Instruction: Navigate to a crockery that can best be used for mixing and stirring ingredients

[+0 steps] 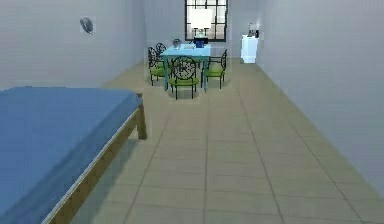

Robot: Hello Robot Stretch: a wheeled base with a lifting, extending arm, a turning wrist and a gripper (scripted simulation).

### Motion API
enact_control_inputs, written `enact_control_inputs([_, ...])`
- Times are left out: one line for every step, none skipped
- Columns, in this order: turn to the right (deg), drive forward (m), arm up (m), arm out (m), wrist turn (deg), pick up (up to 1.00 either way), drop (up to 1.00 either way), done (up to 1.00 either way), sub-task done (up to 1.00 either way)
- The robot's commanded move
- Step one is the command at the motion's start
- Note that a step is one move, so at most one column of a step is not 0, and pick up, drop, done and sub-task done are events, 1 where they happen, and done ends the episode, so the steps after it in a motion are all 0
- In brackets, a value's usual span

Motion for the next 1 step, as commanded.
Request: enact_control_inputs([45.0, 0.0, 0.0, 0.0, 0.0, 0.0, 0.0, 0.0, 0.0])
